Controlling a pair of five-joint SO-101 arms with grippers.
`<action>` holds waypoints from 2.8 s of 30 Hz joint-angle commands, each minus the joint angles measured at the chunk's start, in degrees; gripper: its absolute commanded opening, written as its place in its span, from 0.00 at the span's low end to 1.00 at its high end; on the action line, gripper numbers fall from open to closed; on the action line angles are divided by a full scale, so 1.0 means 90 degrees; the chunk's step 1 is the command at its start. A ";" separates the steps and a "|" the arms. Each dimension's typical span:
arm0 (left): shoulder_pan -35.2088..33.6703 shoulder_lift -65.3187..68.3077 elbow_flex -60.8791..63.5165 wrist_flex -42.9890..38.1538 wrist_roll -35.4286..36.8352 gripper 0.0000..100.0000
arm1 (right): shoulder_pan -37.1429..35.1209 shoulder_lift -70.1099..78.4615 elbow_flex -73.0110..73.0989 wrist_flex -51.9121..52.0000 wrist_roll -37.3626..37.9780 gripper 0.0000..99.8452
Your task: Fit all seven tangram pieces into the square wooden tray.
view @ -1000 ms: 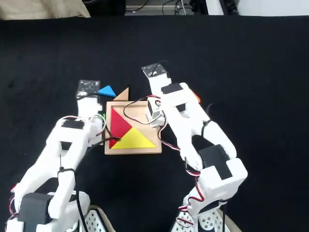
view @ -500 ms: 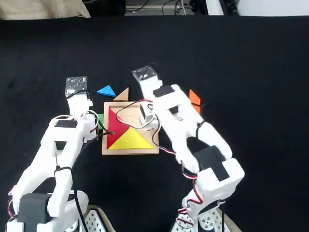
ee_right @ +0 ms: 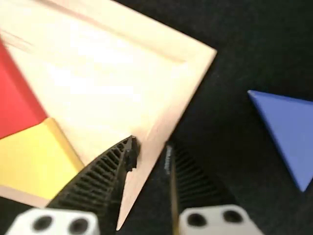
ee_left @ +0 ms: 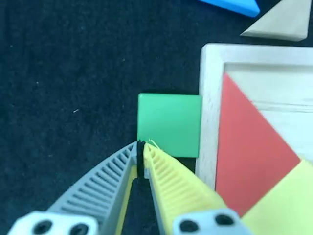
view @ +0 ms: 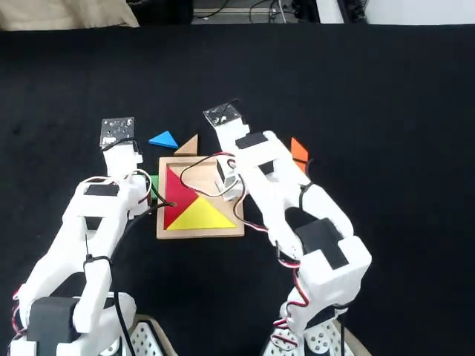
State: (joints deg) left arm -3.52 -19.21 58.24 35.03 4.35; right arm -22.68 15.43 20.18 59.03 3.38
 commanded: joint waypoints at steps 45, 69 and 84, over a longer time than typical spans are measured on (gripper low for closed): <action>-0.0093 -0.0176 0.0015 -0.0615 0.0049 0.03 | 0.0723 -0.2564 0.1333 0.0430 0.0557 0.16; -0.0083 -0.0166 0.0024 -0.0615 0.0010 0.03 | 0.2266 -0.0239 -0.1695 0.0313 0.0674 0.16; -0.0083 -0.0166 0.0024 -0.0606 0.0010 0.03 | 0.2549 0.0718 -0.2310 0.0313 -0.0244 0.16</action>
State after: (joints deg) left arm -3.52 -19.21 58.86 30.55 4.35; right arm -0.62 22.55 2.33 62.81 1.80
